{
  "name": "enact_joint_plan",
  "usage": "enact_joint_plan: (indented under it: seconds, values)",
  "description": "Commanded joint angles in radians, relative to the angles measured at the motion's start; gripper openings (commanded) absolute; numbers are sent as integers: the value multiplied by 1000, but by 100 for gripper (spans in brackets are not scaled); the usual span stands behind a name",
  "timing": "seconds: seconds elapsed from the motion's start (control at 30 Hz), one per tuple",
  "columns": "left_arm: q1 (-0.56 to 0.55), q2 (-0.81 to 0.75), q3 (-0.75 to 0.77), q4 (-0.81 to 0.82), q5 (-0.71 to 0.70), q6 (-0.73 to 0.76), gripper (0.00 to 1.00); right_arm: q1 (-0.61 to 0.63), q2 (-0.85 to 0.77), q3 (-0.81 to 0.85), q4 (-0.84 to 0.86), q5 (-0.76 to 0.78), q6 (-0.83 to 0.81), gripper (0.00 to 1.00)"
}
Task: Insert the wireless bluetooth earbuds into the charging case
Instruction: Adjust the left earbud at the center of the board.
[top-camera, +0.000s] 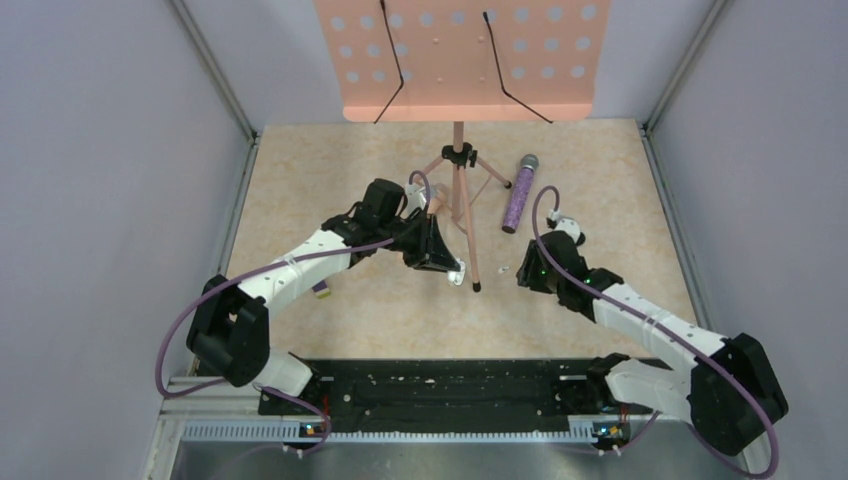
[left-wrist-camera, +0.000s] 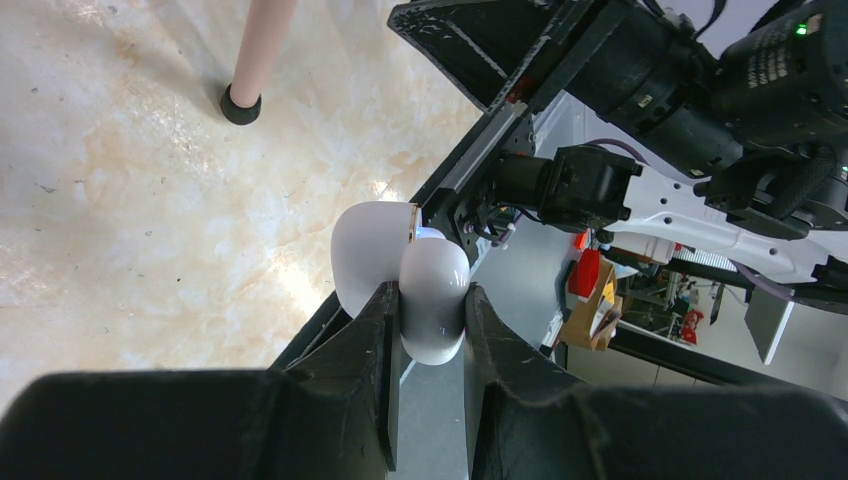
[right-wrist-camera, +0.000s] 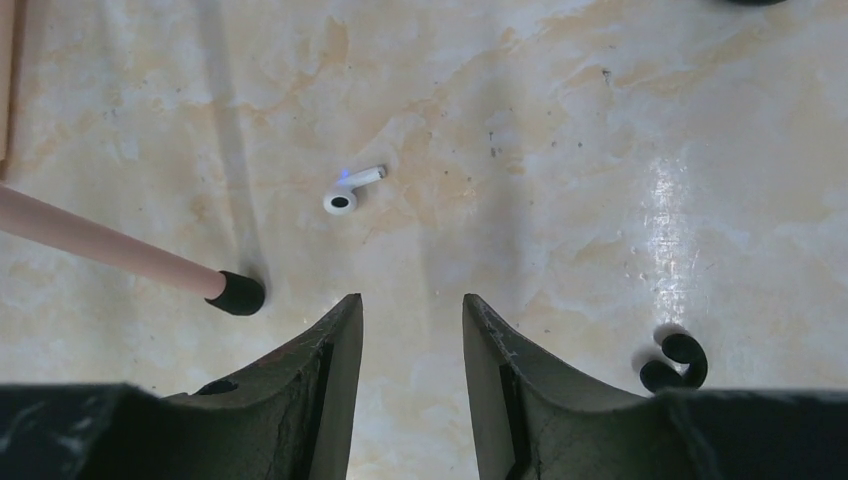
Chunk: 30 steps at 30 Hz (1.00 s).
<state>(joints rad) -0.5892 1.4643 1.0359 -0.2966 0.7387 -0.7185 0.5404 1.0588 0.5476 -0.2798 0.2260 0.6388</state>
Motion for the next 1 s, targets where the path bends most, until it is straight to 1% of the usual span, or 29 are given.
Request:
enact_joint_plan:
  seconds: [0.0, 0.27, 0.43, 0.63, 0.8, 0.97]
  values:
    - [-2, -30, 5, 27, -3, 13, 0, -1, 78, 31, 61, -11, -10, 40]
    - [-2, -43, -2, 22, -11, 17, 0, -2, 239, 143, 113, -24, -78, 39]
    - [-2, -51, -5, 21, -16, 15, 0, -1, 349, 217, 161, -22, -99, 35]
    - [-2, -64, -10, 15, -22, 15, 0, -2, 498, 287, 190, -43, -117, 35]
    - [-3, -68, -12, 13, -23, 15, 0, -3, 569, 309, 199, -73, -116, 34]
    - [-3, -71, -13, 14, -24, 12, 0, -3, 584, 308, 196, -96, -104, 33]
